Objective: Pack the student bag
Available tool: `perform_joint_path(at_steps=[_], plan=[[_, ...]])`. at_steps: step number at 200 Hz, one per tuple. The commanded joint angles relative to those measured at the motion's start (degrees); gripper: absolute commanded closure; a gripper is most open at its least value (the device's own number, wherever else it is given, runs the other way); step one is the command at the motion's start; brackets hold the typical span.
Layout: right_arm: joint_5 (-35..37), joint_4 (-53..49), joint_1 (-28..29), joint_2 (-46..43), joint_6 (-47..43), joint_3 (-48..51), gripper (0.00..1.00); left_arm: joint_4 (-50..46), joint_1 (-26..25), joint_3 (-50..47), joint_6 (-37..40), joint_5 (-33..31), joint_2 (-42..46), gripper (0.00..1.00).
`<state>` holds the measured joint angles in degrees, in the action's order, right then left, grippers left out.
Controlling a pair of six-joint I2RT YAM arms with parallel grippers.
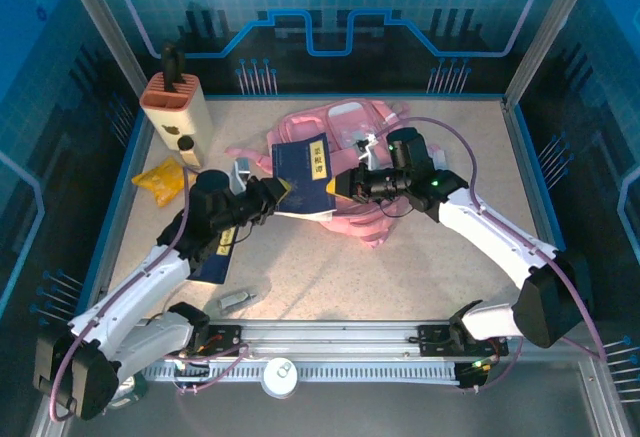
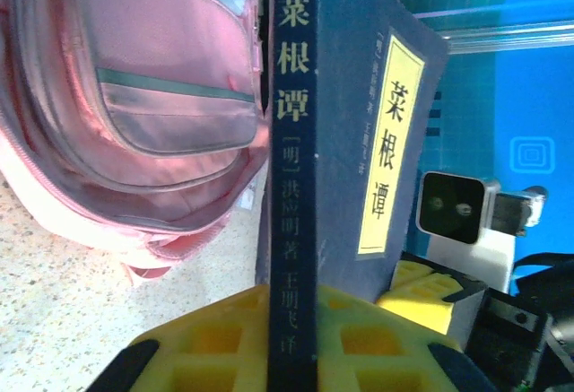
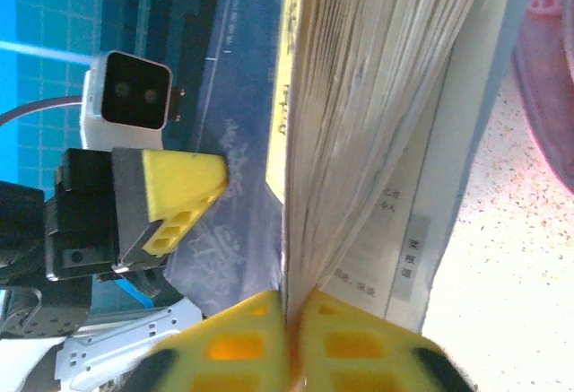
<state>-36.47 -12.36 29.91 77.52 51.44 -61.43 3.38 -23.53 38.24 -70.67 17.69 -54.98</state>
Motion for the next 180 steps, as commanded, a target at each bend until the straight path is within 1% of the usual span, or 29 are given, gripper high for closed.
perform_joint_path(at_steps=[1,14,24,47,64,75,93,102,120,137,157,180], plan=[[-2.38,0.9,-0.63,-1.12,-1.09,0.82,0.68,6.43,-1.05,3.55,-0.54,0.55,-0.79,0.92],[-2.43,0.32,-1.54,-1.99,-1.01,1.62,0.5,8.11,-1.63,4.69,-0.66,0.07,-1.33,0.95],[-2.7,0.32,-2.37,-2.45,-0.21,2.51,0.4,9.31,-2.23,5.7,-0.44,-0.66,-1.74,0.98],[-3.94,-0.26,-3.54,-2.75,0.85,2.97,0.19,13.6,-4.06,7.3,-0.33,-2.12,-3.35,1.0],[-4.78,0.81,-3.51,-2.73,2.56,2.91,0.09,17.36,-5.16,7.8,-0.35,-2.56,-5.33,1.0],[-6.66,4.08,-3.46,-2.65,4.99,3.15,0.06,17.75,-5.58,8.51,0.23,-2.51,-6.74,1.0],[-8.85,9.25,-3.53,-3.14,8.45,3.48,0.09,15.14,-5.77,10.02,2.34,-2.51,-8.34,1.0],[-9.19,10.29,-3.7,-3.55,9.29,3.45,0.12,12.54,-5.95,10.77,3.75,-3.22,-8.68,1.0],[-9.07,10.58,-4.52,-4.62,9.81,3.83,0.23,9.09,-6.08,11.03,6.0,-5.17,-8.6,1.0],[-8.54,10.19,-5.68,-5.48,9.2,4.56,0.36,6.28,-6.22,11.07,7.54,-6.75,-8.54,1.0],[-8.03,8.28,-6.91,-5.63,7.24,5.17,0.57,4.63,-6.72,11.16,8.49,-7.52,-9.11,1.0],[-8.03,6.62,-8.01,-6.0,5.61,5.36,0.75,4.11,-7.1,11.53,9.53,-7.15,-9.94,1.0]])
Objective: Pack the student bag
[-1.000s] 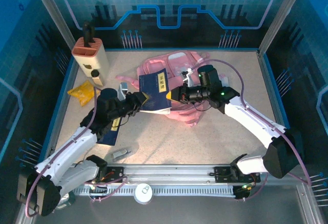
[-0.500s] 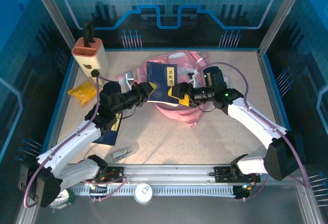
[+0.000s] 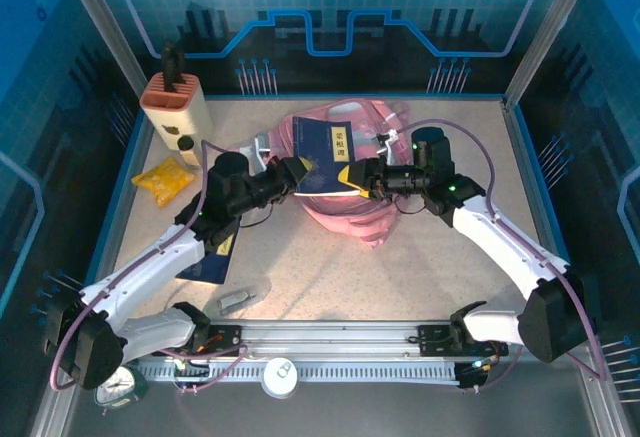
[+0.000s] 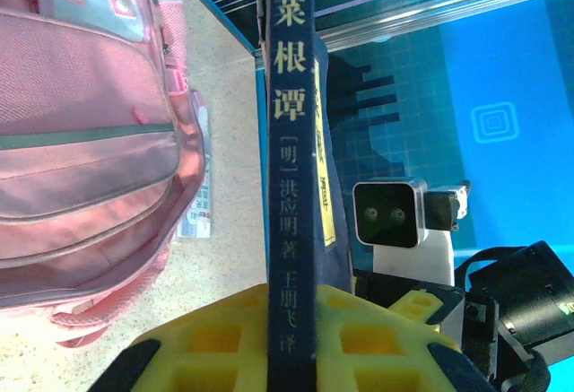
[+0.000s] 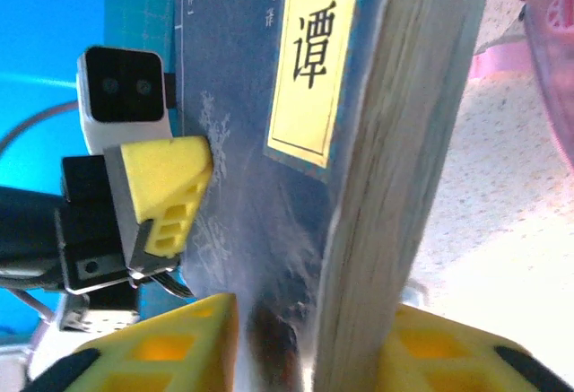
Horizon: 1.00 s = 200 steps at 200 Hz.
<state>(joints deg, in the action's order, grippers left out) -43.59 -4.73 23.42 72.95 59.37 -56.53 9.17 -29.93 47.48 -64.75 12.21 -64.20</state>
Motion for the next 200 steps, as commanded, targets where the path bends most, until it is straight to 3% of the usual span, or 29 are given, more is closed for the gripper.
perform_joint_path(at_steps=[1,31,50,69,93,131,200], plan=[[-0.85,-1.13,-1.57,-1.51,-2.42,0.46,0.76,-1.86,-0.72,2.32,3.73,-1.75,-0.69,1.0],[-0.09,-4.6,-2.91,-2.6,-5.45,-0.42,0.95,-6.72,-1.43,4.04,6.3,-3.19,-1.31,1.0],[0.14,-8.99,-4.54,-3.65,-8.06,-2.02,0.98,-9.81,-1.44,5.57,9.75,-1.94,-1.4,0.75],[1.73,-15.51,-6.56,-5.53,-11.91,-3.37,0.98,-18.89,-1.47,8.5,17.52,-4.31,-1.27,0.62],[4.92,-24.64,-9.76,-7.96,-17.71,-4.63,0.99,-26.58,-1.53,10.68,27.57,-9.29,-4.63,0.57],[8.65,-35.01,-15.79,-12.32,-23.08,-4.02,0.99,-29.11,-3.65,16.14,42.58,-9.2,-15.19,0.52],[9.55,-41.42,-25.19,-16.59,-26.6,1.6,0.97,-30.04,-9.35,30.43,62.39,-13.32,-33.71,0.42]])
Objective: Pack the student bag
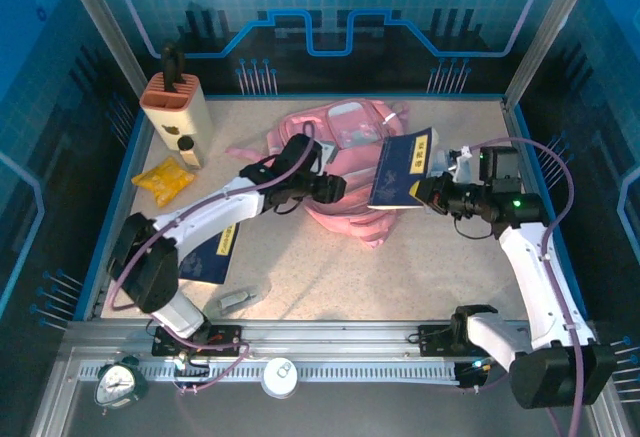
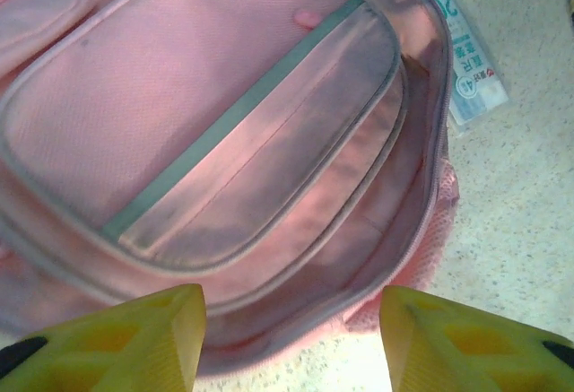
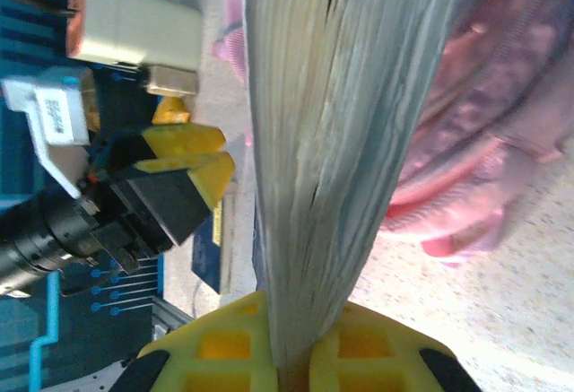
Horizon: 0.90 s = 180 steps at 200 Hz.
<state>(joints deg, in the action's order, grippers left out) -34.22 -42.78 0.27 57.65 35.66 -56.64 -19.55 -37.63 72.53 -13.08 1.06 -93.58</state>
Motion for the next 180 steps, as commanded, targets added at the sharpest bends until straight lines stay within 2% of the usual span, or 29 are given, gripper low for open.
perform_joint_path(at_steps=[1,55,116,140,180], plan=[[0.19,-3.36,-2.12,-1.34,-2.88,1.84,0.97,-1.39,-1.75,5.62,10.98,-2.23,-4.6,0.42],[-1.56,-2.36,-4.23,-0.87,-2.78,4.52,0.97,-6.65,-4.02,17.75,20.27,-5.94,-18.21,0.35],[-1.11,-1.27,-5.02,-0.04,-3.38,5.92,0.98,-7.95,-4.29,23.94,22.1,-9.46,-26.77,0.33],[-0.9,-1.42,-5.21,0.01,-4.01,5.9,0.99,-9.71,-4.29,26.33,22.09,-11.94,-27.82,0.45],[-0.1,-2.05,-5.4,-0.15,-4.11,5.93,0.99,-8.83,-4.25,25.11,20.75,-12.27,-24.39,0.78]])
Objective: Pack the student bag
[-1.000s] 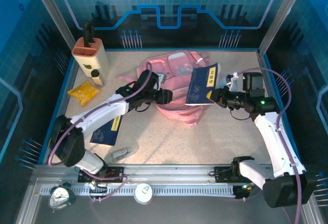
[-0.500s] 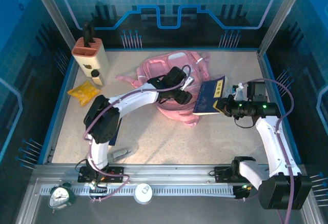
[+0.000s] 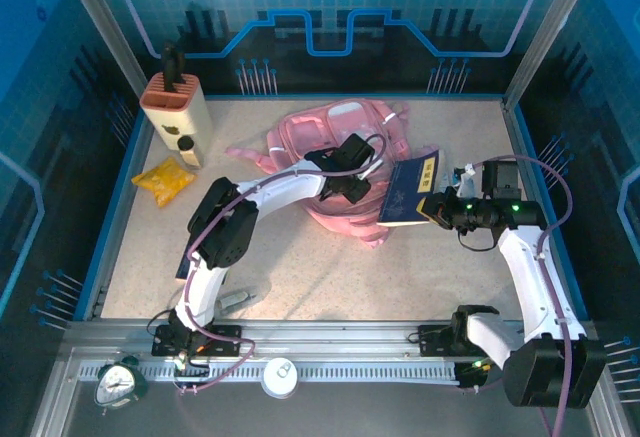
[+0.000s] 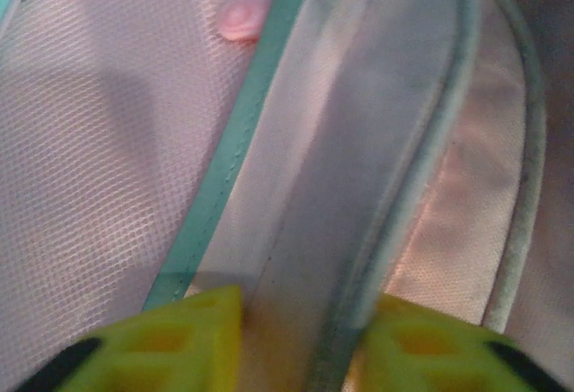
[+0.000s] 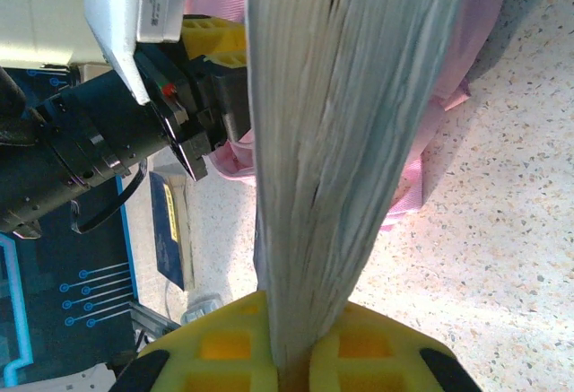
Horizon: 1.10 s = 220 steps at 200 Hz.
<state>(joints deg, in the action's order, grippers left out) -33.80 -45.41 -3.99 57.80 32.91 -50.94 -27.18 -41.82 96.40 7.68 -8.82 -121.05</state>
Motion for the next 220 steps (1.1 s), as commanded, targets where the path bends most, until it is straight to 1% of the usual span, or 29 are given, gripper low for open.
perform_joint_path(at_steps=[1,25,45,62,72,82,101,125,149,159,174,197,209,220], plan=[[-0.45,0.53,-1.16,-0.31,-1.4,0.18,0.99,-1.2,-0.08,1.24,-0.02,-2.45,3.23,0.78],[2.18,-1.67,-1.28,-1.12,-1.96,-0.43,1.0,-1.33,-0.01,1.41,-1.15,-4.14,7.21,0.89],[4.09,-1.48,-1.35,-2.95,-1.79,-0.32,1.0,-0.86,0.39,3.87,0.44,-4.01,9.98,0.91],[6.1,-2.02,-1.42,-3.98,-1.75,-0.03,1.0,-4.11,0.93,9.14,1.41,-5.51,10.14,0.93],[7.22,-2.29,-1.39,-4.55,-1.41,0.22,1.0,-5.76,1.68,11.8,1.31,-5.88,9.89,0.95],[6.92,-1.43,-1.38,-4.89,-0.86,2.05,1.0,-7.07,2.28,14.24,1.1,-5.4,9.64,0.96],[3.27,1.82,-0.83,-4.01,0.34,3.8,1.0,-7.97,2.51,17.55,1.56,-3.4,9.82,0.96],[0.64,6.28,2.34,-0.45,1.32,4.79,1.0,-8.15,2.45,20.49,1.25,-3.02,9.98,0.99],[-1.33,12.99,8.45,3.46,4.78,4.65,1.0,-9.18,2.75,23.76,2.07,-4.18,8.88,1.0],[-0.78,13.15,10.42,4.76,5.72,3.75,1.0,-10.74,3.01,26.03,1.92,-5.13,8.03,1.0],[2.58,10.64,12.46,4.61,6.49,2.35,1.0,-13.25,3.65,29.79,1.29,-6.1,6.66,1.0],[8.07,7.88,10.87,-1.32,6.65,3.03,1.0,-13.78,4.4,30.2,2.1,-6.58,6.92,1.0],[9.94,5.92,8.54,-4.09,6.59,3.37,1.0,-13.69,4.85,29.82,2.1,-6.35,7.06,1.0],[10.11,4.8,5.9,-6.3,6.56,3.95,1.0,-13.82,5.17,29.76,1.89,-5.73,7.13,1.0]])
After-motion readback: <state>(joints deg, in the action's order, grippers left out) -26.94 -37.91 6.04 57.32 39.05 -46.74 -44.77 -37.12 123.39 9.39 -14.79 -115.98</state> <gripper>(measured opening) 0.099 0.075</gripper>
